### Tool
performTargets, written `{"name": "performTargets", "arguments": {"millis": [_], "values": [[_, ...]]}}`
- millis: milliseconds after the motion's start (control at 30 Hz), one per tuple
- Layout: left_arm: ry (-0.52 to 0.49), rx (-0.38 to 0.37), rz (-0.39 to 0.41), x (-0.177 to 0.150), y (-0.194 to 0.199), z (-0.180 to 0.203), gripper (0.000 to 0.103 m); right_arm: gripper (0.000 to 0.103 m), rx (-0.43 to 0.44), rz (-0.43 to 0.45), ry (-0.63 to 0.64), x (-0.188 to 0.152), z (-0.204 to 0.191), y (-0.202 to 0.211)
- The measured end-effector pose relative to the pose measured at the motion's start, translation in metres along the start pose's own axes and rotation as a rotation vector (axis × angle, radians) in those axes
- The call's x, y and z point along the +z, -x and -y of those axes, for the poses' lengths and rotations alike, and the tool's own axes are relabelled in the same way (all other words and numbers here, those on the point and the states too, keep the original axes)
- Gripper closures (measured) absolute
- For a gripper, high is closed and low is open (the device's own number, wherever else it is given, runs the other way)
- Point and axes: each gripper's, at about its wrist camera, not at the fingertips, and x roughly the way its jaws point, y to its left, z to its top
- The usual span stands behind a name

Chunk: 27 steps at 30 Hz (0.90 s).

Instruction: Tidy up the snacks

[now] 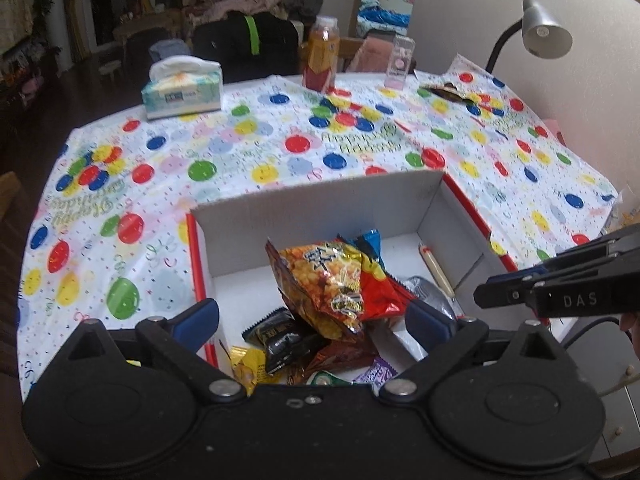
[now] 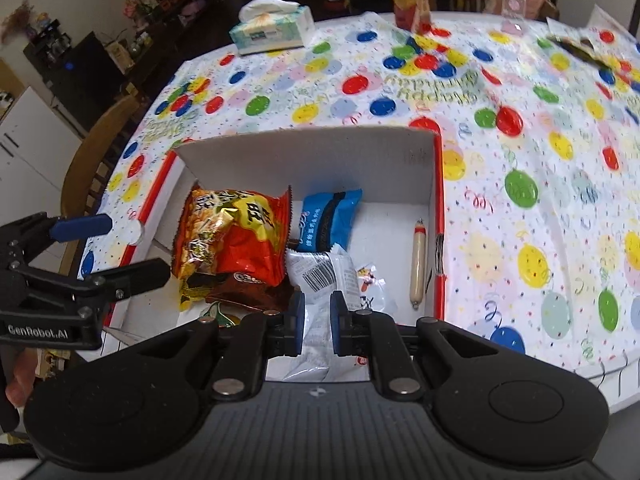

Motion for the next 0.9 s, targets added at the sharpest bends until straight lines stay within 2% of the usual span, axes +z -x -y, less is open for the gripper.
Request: {"name": "performTargets", "arguments": {"millis": [333,400,500,533,567,733,900], "values": [[0.052,0.051,0.053,0.000,0.020,0.016,0.001,0.090,-0.026,0.075,0.074,-0.004,-0.001,0.022],[0.061,0.058,0.054,-0.001,0.022,0.018,0.001,0.088,-0.030,0.095,0.081,-0.005,0.000,0.025],[0.085,0.076,0.059,-0.001,0.024,0.021,0.000,0.060,-0.043,0.132,0.089,-0.005,0.001,0.030],[0.092,0.081,0.063,-0.001,0.025,0.022,0.000,0.042,-0.048,0.148,0.093,-0.005,0.001,0.032],[0.101,0.086,0.068,-0.001,0.025,0.022,0.000,0.030,-0.051,0.163,0.096,-0.006,0.001,0.034],[0.134,0.088,0.073,-0.003,0.026,0.024,0.000,0.026,-0.043,0.196,0.098,-0.007,0.001,0.039],[0.148,0.102,0.080,-0.006,0.031,0.027,0.000,0.014,-0.040,0.225,0.091,-0.014,-0.002,0.042]]}}
